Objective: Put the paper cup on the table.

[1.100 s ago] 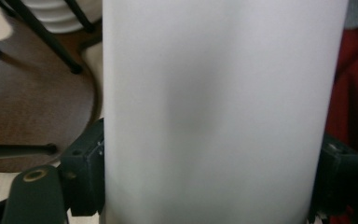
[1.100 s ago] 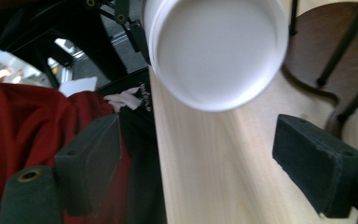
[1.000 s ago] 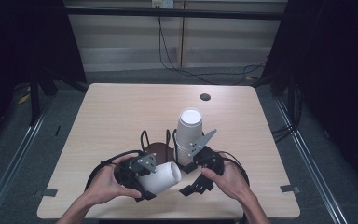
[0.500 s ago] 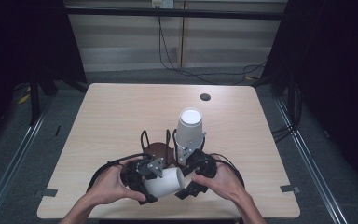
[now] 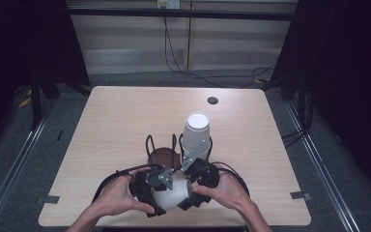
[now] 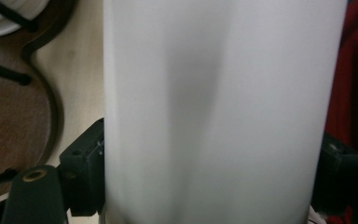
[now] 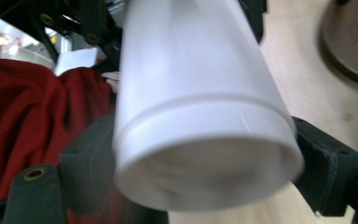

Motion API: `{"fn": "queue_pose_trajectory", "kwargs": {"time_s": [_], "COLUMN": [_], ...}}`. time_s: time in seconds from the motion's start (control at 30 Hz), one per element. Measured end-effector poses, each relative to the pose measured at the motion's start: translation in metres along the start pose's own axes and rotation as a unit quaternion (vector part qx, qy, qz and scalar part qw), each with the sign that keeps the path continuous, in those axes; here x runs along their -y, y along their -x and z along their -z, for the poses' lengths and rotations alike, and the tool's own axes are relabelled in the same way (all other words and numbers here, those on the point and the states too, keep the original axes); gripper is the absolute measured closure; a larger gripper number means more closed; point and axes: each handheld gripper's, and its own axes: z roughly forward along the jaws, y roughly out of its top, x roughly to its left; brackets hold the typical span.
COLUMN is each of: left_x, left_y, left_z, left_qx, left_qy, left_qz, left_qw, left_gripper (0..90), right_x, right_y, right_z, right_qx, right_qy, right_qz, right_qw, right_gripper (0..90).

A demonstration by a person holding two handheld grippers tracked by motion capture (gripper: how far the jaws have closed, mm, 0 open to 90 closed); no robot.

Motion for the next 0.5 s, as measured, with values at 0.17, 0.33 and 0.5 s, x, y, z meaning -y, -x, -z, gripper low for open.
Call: {"fn": "queue_pose_trajectory", "kwargs": {"time_s": [0.17,0.33,0.5], "left_x": [0.0002,-0.0003,-0.0021], "left_y": [-0.0008,0.0000,0.0019], "left_z": [-0.0021,-0.0022,-0.0032], "left_qx": [0.004,0.012,0.014], "left_qy": [0.005,0.008,0.006], "left_qz": [0.004,0.003,-0.005], "left_qw": [1.0000,0.9999,0.9999], "left_gripper": [18.0,17.8,17.7], "right_x": [-0.0011,-0.0006,0.0002], "right_y": [-0.0016,-0.0003,-0.0004], "right_z": [-0.0006,-0.0025,-0.0041], "right_qx": [-0.004,-0.006,-0.014], "right_qy": [-0.006,-0.005,-0.014], "right_qz": [0.000,0.003,0.004], "right_qw": [1.0000,1.0000,0.9998], "right_gripper": [17.8,21.3,24.0]}}
